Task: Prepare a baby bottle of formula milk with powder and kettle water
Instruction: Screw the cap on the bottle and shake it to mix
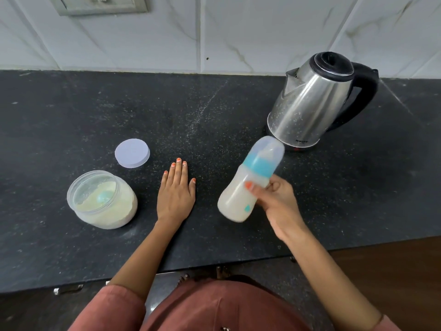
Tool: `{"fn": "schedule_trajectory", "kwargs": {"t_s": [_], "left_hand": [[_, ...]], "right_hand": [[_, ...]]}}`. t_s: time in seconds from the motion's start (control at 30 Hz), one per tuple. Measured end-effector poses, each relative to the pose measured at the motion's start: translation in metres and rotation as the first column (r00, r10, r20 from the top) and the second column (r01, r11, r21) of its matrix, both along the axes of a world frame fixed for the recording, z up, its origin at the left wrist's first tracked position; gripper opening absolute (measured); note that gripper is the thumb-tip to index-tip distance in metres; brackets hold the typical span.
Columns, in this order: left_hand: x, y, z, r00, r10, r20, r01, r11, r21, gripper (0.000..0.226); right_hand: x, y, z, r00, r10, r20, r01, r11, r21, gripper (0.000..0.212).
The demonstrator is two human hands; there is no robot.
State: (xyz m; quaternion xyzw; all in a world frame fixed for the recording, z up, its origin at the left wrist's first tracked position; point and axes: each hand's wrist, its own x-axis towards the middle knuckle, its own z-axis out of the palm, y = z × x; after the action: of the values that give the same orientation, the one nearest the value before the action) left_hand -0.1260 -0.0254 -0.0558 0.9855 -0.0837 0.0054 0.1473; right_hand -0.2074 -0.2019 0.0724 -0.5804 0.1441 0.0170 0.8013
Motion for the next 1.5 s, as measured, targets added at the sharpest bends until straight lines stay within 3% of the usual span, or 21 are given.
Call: {"fn": "schedule_trajectory", "kwargs": {"t_s": [0.1, 0.13, 0.3, 0.37, 0.43, 0.5, 0.67, 0.73, 0.83, 0.9, 0.97, 1.03, 1.1, 1.2, 1.27, 1.33, 1.4, 1.5], "left_hand": [[-0.001, 0.000, 0.000, 1.000, 0.001, 0.012, -0.001, 1.000, -0.005, 0.053], [-0.001, 0.000, 0.000, 1.000, 0.001, 0.010, -0.001, 1.000, -0.002, 0.053], [0.000, 0.000, 0.000, 1.000, 0.002, 0.001, -0.002, 1.000, -0.001, 0.053], [0.000, 0.000, 0.000, 1.000, 0.002, 0.003, -0.002, 1.000, 0.002, 0.053], [0.000, 0.000, 0.000, 1.000, 0.001, 0.008, -0.001, 1.000, -0.002, 0.053], [-0.001, 0.000, -0.001, 1.000, 0.002, 0.006, -0.002, 1.000, -0.002, 0.053], [0.000, 0.000, 0.000, 1.000, 0.004, -0.002, -0.004, 1.000, 0.005, 0.053], [0.000, 0.000, 0.001, 1.000, 0.002, 0.003, -0.002, 1.000, 0.001, 0.053], [-0.001, 0.000, 0.000, 1.000, 0.001, 0.007, -0.001, 1.000, 0.000, 0.053], [-0.001, 0.001, 0.000, 1.000, 0.002, 0.005, -0.002, 1.000, 0.004, 0.053], [-0.001, 0.001, 0.000, 1.000, 0.000, 0.003, 0.000, 1.000, 0.008, 0.053], [0.000, 0.000, 0.000, 1.000, 0.002, -0.003, -0.001, 1.000, 0.004, 0.053], [0.000, 0.000, 0.000, 1.000, 0.002, 0.000, -0.002, 1.000, -0.001, 0.053], [0.000, 0.000, 0.000, 1.000, -0.001, 0.001, 0.001, 1.000, 0.001, 0.053], [-0.001, 0.000, 0.000, 1.000, -0.002, -0.001, 0.002, 1.000, 0.004, 0.053], [0.000, 0.000, 0.000, 1.000, 0.000, -0.002, 0.000, 1.000, 0.005, 0.053], [0.000, 0.001, 0.000, 1.000, 0.002, -0.005, -0.002, 1.000, 0.005, 0.053], [-0.001, 0.001, 0.000, 1.000, 0.000, 0.005, 0.000, 1.000, 0.008, 0.053]], "right_hand": [[0.015, -0.008, 0.003, 0.965, -0.263, 0.014, 0.254, 0.945, 0.204, 0.021], [0.016, -0.007, 0.002, 0.960, -0.280, 0.010, 0.271, 0.938, 0.215, 0.019], [-0.004, 0.003, -0.004, 0.995, 0.077, -0.058, -0.081, 0.995, -0.062, 0.032], [0.004, -0.003, -0.001, 1.000, -0.005, -0.016, 0.005, 1.000, 0.030, 0.029], [0.016, -0.010, 0.004, 0.979, -0.204, 0.011, 0.199, 0.962, 0.185, 0.022], [0.022, -0.011, 0.005, 0.958, -0.286, 0.021, 0.274, 0.934, 0.231, 0.019], [0.002, -0.001, 0.000, 0.998, 0.067, -0.014, -0.068, 0.997, -0.041, 0.031], [0.008, -0.005, 0.002, 1.000, -0.031, 0.002, 0.031, 0.998, 0.052, 0.028], [0.018, -0.009, 0.002, 0.957, -0.289, -0.004, 0.280, 0.924, 0.259, 0.019], [0.014, -0.005, -0.003, 0.975, -0.223, -0.023, 0.223, 0.952, 0.209, 0.023], [0.002, 0.002, -0.008, 0.998, -0.014, -0.063, 0.015, 1.000, 0.024, 0.029], [-0.004, 0.003, -0.010, 0.994, 0.069, -0.081, -0.073, 0.996, -0.052, 0.030], [0.004, -0.002, -0.006, 0.998, -0.039, -0.054, 0.043, 0.997, 0.065, 0.028], [0.017, -0.008, -0.003, 0.961, -0.274, -0.027, 0.271, 0.921, 0.279, 0.029], [0.013, -0.002, -0.005, 0.977, -0.211, -0.031, 0.212, 0.949, 0.235, 0.029], [0.001, 0.005, -0.007, 0.999, -0.005, -0.045, 0.006, 1.000, 0.029, 0.030], [-0.004, 0.006, -0.007, 0.996, 0.077, -0.047, -0.080, 0.994, -0.068, 0.032], [0.009, -0.002, 0.000, 0.990, -0.136, -0.018, 0.138, 0.977, 0.162, 0.023]]}}
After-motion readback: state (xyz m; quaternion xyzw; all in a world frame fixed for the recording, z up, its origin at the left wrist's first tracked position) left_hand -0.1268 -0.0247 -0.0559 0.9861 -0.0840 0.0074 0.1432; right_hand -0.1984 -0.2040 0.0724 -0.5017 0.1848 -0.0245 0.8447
